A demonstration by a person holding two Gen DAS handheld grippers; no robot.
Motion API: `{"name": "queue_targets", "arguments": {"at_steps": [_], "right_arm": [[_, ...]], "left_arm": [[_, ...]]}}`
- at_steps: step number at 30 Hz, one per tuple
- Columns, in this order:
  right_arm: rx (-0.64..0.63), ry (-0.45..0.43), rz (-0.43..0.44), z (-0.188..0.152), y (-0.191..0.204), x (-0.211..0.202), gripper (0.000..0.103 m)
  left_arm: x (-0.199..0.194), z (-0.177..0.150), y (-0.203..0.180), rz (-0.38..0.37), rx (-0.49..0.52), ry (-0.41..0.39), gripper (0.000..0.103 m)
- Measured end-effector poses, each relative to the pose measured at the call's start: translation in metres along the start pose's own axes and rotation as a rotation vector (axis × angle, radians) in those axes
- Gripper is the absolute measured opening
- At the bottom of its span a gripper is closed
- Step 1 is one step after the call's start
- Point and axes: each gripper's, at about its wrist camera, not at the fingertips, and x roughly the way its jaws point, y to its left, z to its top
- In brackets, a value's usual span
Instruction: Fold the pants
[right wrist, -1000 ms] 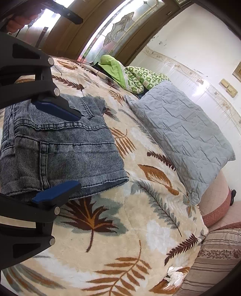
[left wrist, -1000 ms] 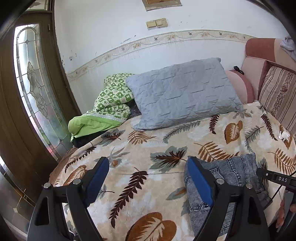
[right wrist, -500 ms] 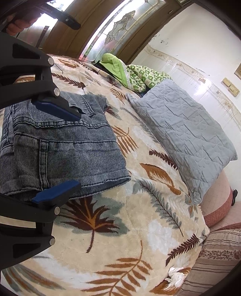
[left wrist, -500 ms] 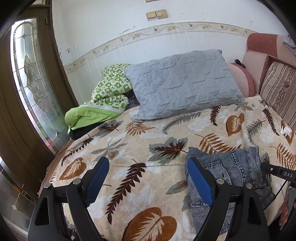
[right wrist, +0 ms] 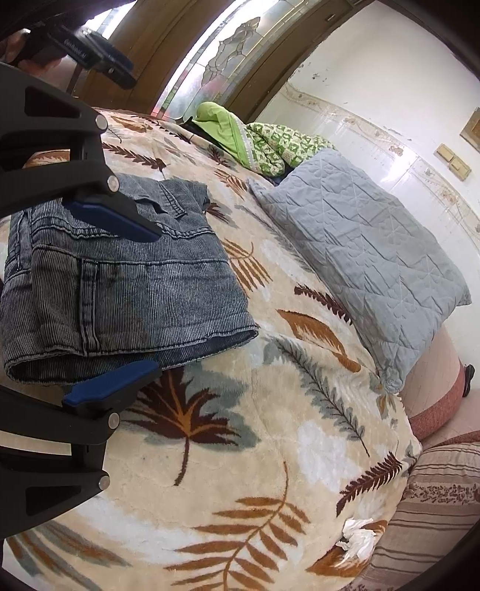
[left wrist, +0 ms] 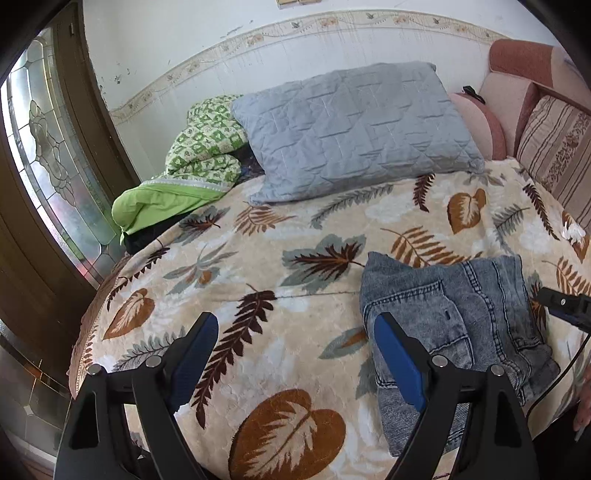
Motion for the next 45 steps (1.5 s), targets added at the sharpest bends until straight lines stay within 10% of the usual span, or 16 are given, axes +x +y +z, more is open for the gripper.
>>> {"name": "queue_targets", "arguments": {"at_steps": [11,30,39,45], "right_arm": [[0.015,0.011,-0.007,0.001,-0.005,0.001,0.070],[0.163,0.225,0.038,-0.005,-0.050,0.037,0.073],[0.054,0.243,0.041,-0.010,-0.019,0.048,0.079],[-0.250,0.173,-0.156,-0.022,0.029,0.047,0.081]], "left_arm": [[0.047,-0.023,-0.001,-0.104,-0.041,0.175,0.087],[0.106,-0.034,-0.018,-0.706,-0.090,0.294,0.087],[0.125,-0.038,-0.035,-0.877,-0.045,0.301,0.087],[0.141,-0.047,-0.029,-0.952,-0.098,0.317,0.087]]}}
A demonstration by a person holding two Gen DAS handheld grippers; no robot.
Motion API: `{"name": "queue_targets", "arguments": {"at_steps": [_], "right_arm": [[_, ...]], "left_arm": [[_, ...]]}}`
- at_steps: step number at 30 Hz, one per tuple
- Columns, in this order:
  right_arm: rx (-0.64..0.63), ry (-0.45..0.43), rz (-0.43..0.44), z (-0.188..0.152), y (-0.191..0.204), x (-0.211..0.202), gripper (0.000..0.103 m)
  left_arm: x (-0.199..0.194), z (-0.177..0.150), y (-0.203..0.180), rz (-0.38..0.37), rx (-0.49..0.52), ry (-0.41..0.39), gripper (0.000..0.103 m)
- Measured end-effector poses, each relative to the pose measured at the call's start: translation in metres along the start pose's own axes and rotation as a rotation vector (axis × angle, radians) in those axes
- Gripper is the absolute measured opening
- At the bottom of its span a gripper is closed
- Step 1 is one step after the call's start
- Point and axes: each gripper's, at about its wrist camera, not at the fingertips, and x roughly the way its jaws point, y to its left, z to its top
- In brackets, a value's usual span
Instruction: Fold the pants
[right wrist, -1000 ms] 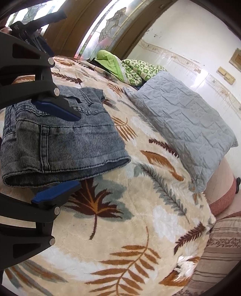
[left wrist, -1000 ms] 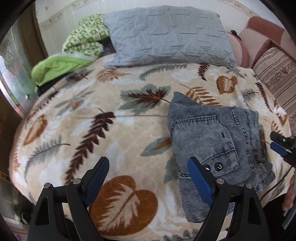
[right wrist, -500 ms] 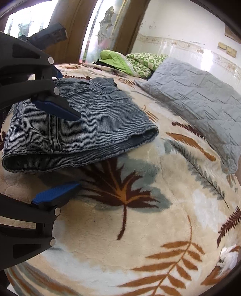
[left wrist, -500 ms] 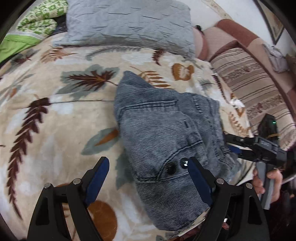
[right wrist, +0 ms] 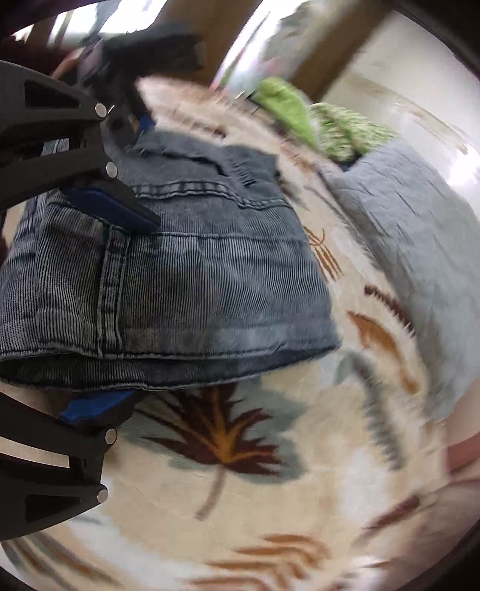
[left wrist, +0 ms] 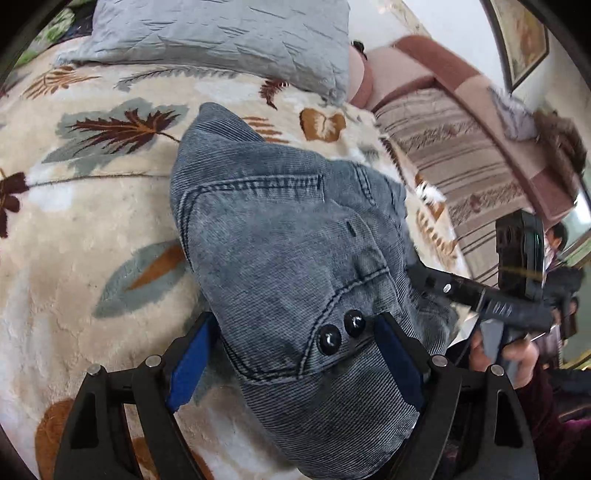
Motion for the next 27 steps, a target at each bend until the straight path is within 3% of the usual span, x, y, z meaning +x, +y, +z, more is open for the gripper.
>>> {"name": "queue_targets", "arguments": {"at_steps": [3,6,9,12,17,19,21,22,27], "right_arm": [[-0.102,-0.051,-0.073,0.002,0.014,-0.004,0.081],[-0.061,-0.043,-0.051,0.007,0.006,0.001,0.081],[0.041,-0.015,0.034,0.010,-0.009,0.008,0.081],[0.143,0.023,0.186,0.012,-0.021,0.015,0.081],[0.154,-0.002,0.415,0.011,-0.021,-0.001,0.082],[0.091,0.001,0.396,0.009,-0.011,-0.002,0.082],[0.086,0.070,0.272,0.006,-0.009,0.018,0.081],[0.119,0.075,0.255,0.005,-0.015,0.024,0.082],[0.295,0.070,0.327,0.010,-0.037,0.031,0.079]], "left_arm": [[-0.001,0.001,0.004,-0.019,-0.011,-0.008,0.087],[-0.003,0.003,0.007,-0.035,-0.028,-0.021,0.087],[-0.002,0.006,0.011,-0.062,-0.049,-0.025,0.087],[-0.002,0.006,0.009,-0.072,-0.043,-0.028,0.087],[-0.004,0.005,0.004,-0.091,-0.022,-0.039,0.087],[-0.004,0.005,0.003,-0.093,-0.016,-0.042,0.087],[-0.001,0.005,0.005,-0.085,-0.017,-0.031,0.087],[0.002,0.005,0.006,-0.084,-0.022,-0.024,0.087],[0.005,0.006,0.003,-0.077,-0.029,-0.035,0.087]]}}
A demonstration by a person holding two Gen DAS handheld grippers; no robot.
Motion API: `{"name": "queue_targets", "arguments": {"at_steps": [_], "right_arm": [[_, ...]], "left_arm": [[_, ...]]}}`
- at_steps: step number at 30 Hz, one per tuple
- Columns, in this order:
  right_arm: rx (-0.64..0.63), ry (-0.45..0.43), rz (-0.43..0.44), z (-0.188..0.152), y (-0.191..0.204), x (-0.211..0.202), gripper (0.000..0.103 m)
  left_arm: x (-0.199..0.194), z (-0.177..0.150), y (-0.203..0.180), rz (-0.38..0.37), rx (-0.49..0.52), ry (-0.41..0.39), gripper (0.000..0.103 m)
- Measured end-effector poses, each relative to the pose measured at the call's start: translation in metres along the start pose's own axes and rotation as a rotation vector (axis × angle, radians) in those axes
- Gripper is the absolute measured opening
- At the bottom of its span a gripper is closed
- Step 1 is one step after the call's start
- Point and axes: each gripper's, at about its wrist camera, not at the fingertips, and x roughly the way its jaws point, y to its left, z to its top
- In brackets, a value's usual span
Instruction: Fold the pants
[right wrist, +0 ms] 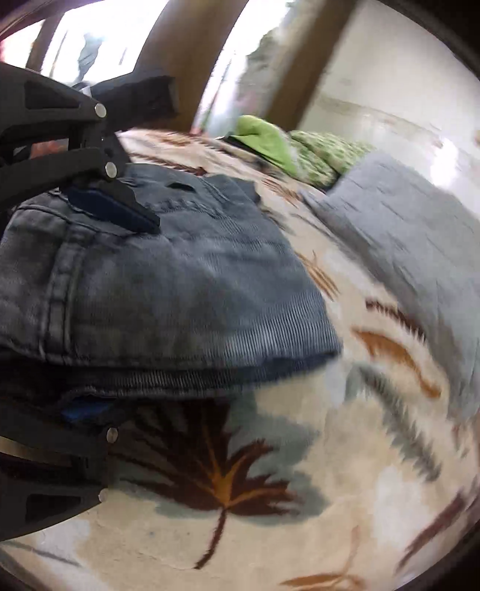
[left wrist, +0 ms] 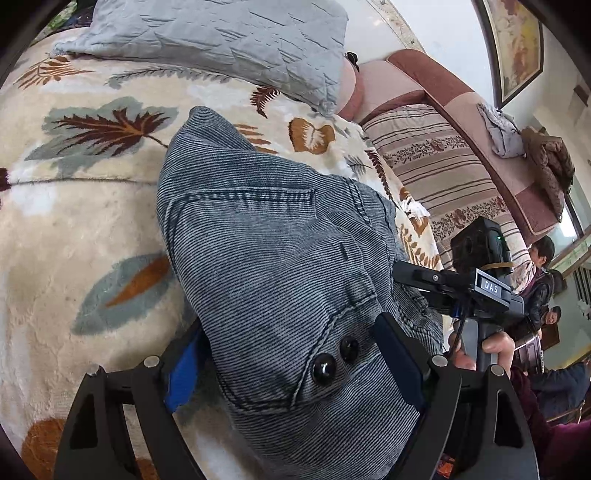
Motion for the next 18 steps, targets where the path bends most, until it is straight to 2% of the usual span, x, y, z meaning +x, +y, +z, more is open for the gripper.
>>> {"name": "queue_targets", "arguments": {"at_steps": [3,6,7,10,13,18], "right_arm": [[-0.036,0.012,0.001,-0.004,0.012,0.005,0.079],[-0.081,0.013,0.047,-0.004,0.025,0.003,0.075],[-0.107,0.005,0.045,-0.008,0.031,0.001,0.073],[-0.167,-0.015,-0.020,-0.016,0.044,0.000,0.063],[-0.183,-0.041,-0.056,-0.022,0.049,-0.006,0.054],[-0.239,-0.072,-0.130,-0.028,0.057,-0.011,0.048]], "left_arm": [[-0.001,-0.001,-0.007,0.014,0.009,-0.015,0.084],[-0.007,-0.001,-0.016,0.043,0.039,-0.044,0.061],[-0.010,-0.001,-0.018,0.051,0.042,-0.054,0.057],[-0.015,0.000,-0.018,0.073,0.021,-0.068,0.041],[-0.017,0.001,-0.025,0.085,0.030,-0.080,0.038],[-0.019,0.001,-0.045,0.154,0.115,-0.081,0.035]]}}
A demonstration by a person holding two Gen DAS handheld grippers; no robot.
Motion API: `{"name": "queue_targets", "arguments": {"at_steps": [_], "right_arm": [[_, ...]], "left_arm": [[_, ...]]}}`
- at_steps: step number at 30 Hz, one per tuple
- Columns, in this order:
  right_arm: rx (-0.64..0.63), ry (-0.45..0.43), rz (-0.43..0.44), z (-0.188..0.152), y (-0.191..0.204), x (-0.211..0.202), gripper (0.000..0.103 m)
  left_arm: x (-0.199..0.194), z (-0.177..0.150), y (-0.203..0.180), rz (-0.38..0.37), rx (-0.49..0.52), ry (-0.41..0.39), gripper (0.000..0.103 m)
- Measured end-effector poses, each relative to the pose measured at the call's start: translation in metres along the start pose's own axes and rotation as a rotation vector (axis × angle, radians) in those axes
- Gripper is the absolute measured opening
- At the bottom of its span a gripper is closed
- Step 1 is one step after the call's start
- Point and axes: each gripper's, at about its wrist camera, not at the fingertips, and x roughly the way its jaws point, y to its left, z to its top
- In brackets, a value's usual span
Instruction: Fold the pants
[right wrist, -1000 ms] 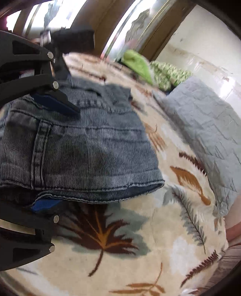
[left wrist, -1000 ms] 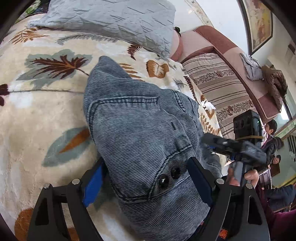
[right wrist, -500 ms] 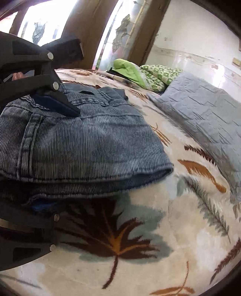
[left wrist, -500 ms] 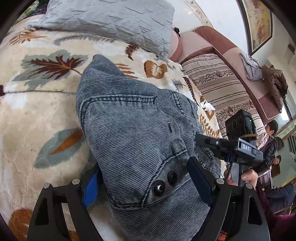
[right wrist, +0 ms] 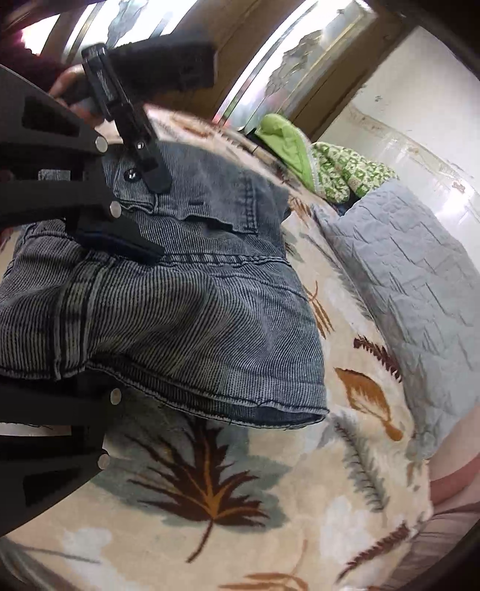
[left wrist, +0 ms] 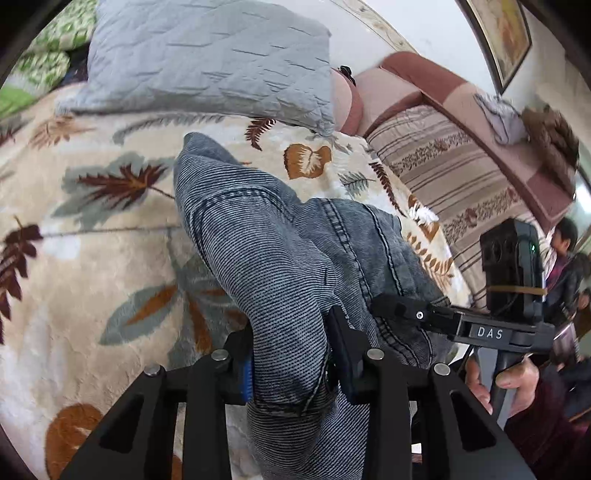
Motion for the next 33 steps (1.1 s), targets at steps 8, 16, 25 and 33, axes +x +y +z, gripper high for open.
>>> {"name": "queue_targets", "arguments": {"at_steps": [8,16,25,33], "right_arm": [[-0.130,-0.082,-0.009,0.017,0.040,-0.016,0.040],[-0.182,-0.141,0.036,0.072,0.062,0.011,0.040],[-0.090,0.027,-0.004,0.090,0.029,0.102,0.051],[-0.067,0.037,-0.033,0.091,0.016,0.116,0.067]], "left_arm": [[-0.028,0.026,-0.003,0.035,0.034,-0.051,0.034],[-0.035,0.079,0.015,0.151,0.071,-0.116,0.035],[0.045,0.070,0.087,0.403,-0.064,-0.018,0.061],[0.058,0.076,0.094,0.544,-0.022,-0.010,0.092]]}}
